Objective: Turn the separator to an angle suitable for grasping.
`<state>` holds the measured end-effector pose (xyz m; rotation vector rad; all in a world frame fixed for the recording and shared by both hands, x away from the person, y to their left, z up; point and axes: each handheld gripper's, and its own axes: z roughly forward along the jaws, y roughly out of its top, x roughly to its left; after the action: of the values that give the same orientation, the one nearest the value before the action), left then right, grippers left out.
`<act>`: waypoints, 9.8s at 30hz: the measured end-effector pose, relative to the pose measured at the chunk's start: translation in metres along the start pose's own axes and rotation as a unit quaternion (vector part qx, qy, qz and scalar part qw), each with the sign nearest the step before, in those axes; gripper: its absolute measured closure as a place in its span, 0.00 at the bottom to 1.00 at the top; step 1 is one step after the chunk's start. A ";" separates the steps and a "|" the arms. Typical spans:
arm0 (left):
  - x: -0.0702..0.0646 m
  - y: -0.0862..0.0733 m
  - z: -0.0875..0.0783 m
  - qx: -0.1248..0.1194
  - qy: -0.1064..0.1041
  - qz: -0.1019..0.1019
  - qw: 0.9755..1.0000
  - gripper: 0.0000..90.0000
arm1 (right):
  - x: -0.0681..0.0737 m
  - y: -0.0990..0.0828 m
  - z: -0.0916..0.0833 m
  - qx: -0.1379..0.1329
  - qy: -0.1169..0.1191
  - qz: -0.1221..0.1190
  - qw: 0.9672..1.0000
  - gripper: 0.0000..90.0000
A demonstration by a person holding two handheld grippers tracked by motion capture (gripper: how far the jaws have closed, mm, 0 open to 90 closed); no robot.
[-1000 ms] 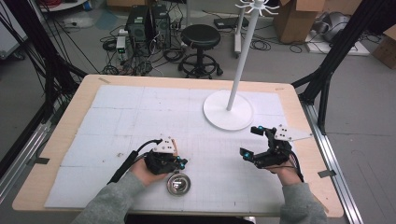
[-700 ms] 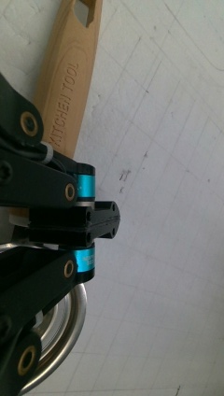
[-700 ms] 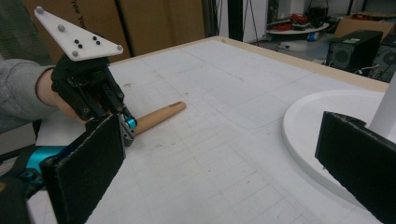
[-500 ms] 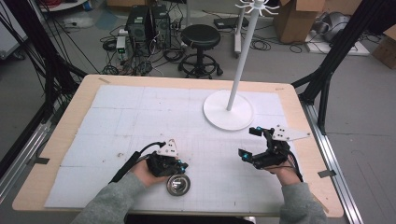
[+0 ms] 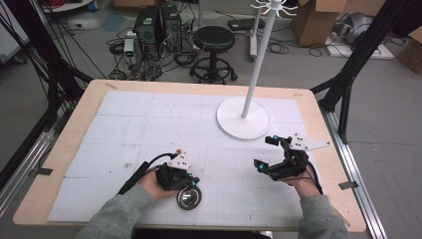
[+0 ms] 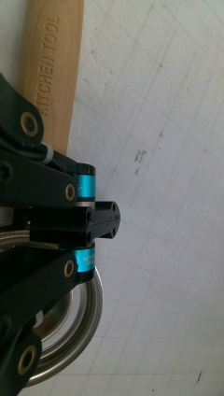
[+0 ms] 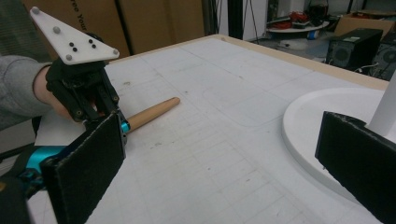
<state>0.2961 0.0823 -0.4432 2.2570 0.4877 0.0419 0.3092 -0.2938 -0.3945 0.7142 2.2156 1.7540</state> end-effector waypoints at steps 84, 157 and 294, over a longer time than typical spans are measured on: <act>0.034 -0.034 -0.039 -0.025 0.060 -0.081 0.995 1.00 | -0.003 -0.002 0.000 0.004 -0.013 -0.003 1.000 0.01; 0.010 0.034 0.032 0.011 0.032 -0.030 0.999 1.00 | -0.003 -0.002 -0.001 0.000 -0.008 0.002 1.000 0.01; -0.041 0.044 0.007 0.084 -0.018 0.092 0.992 0.26 | -0.010 -0.006 -0.007 -0.002 -0.004 0.021 1.000 0.01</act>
<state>0.2735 0.0361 -0.4110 2.4584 0.2716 0.0549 0.3129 -0.3061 -0.3998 0.7703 2.2055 1.7711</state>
